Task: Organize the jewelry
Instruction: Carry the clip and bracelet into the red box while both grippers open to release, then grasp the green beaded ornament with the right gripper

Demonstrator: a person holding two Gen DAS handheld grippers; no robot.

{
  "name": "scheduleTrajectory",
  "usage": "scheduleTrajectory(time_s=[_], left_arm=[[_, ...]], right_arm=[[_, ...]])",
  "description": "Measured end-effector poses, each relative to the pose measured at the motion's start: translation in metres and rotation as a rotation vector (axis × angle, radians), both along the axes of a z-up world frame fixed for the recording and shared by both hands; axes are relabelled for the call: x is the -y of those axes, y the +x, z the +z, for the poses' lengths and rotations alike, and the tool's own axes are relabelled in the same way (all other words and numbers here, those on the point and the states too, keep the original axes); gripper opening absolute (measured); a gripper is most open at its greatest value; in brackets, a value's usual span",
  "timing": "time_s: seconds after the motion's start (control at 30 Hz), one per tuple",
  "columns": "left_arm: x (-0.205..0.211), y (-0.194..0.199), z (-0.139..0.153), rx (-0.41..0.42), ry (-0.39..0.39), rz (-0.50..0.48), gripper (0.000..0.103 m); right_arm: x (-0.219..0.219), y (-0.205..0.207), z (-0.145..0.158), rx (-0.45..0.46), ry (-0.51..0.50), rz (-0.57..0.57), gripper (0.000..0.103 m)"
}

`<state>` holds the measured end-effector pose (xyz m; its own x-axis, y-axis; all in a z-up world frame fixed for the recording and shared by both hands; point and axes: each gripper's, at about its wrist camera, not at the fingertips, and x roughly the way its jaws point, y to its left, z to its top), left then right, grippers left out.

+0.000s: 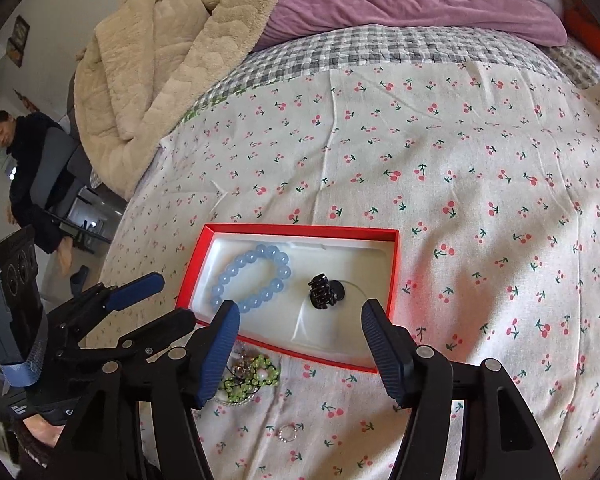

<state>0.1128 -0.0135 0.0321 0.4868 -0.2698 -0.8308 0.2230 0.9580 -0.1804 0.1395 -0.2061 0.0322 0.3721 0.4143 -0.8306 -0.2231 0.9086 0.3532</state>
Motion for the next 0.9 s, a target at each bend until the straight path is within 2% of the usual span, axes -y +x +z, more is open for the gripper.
scheduleTrajectory(time_s=[0.13, 0.3, 0.6, 0.9], left_arm=[[-0.01, -0.011, -0.002, -0.021, 0.022, 0.027, 0.083], [-0.019, -0.024, -0.007, -0.057, 0.047, 0.056, 0.087], [-0.03, -0.043, -0.026, -0.144, 0.063, 0.066, 0.087], [-0.04, -0.048, -0.048, -0.222, 0.085, 0.077, 0.087]], right_arm=[[-0.002, -0.017, 0.005, 0.011, -0.022, 0.01, 0.075], [0.0, -0.035, 0.005, 0.009, -0.031, 0.003, 0.081], [0.007, -0.054, -0.006, -0.031, -0.056, -0.039, 0.081], [-0.007, -0.055, -0.034, -0.114, -0.116, -0.033, 0.081]])
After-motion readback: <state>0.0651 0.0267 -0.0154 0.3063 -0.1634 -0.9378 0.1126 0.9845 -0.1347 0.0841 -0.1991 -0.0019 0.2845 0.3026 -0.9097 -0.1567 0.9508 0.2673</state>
